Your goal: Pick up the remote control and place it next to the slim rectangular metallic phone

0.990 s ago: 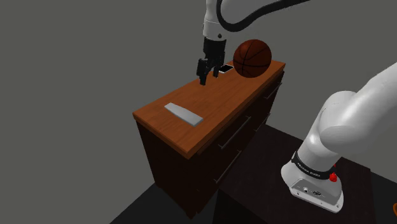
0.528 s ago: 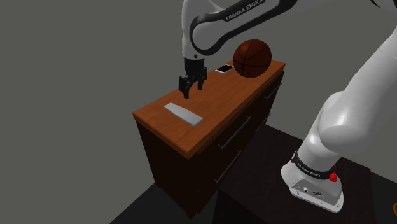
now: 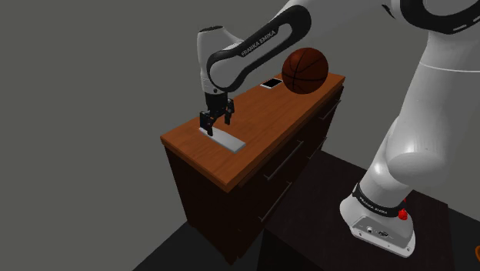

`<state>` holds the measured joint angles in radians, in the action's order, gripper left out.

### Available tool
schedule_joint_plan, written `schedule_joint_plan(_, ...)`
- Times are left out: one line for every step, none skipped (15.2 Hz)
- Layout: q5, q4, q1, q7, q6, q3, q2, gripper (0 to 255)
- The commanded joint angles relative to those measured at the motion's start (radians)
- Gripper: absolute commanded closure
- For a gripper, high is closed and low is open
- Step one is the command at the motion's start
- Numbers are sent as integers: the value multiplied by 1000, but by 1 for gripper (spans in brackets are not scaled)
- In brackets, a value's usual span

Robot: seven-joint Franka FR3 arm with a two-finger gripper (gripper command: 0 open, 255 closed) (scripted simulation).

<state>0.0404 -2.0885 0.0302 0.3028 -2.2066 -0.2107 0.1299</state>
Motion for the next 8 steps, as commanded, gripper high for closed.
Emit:
schedule_joint_plan(5,-8,1,5,-25,1,18,0)
schedule_joint_plan(8,-14,1,6,-38,2,26,0)
schedule_joint_plan(10,-19,1,8,-50,2,33,0)
schedule_joint_plan(13,-23,2,10,-62,3,41,0)
schedule_joint_plan(15,-28,2,11,-74,3,49,0)
schedule_joint_plan(17,-31,2,12,-81,4,53,0)
schedule_joint_plan(17,-31,3,12,-81,4,53,0)
schedule_joint_plan(17,-31,3,12,-81,4,53,0)
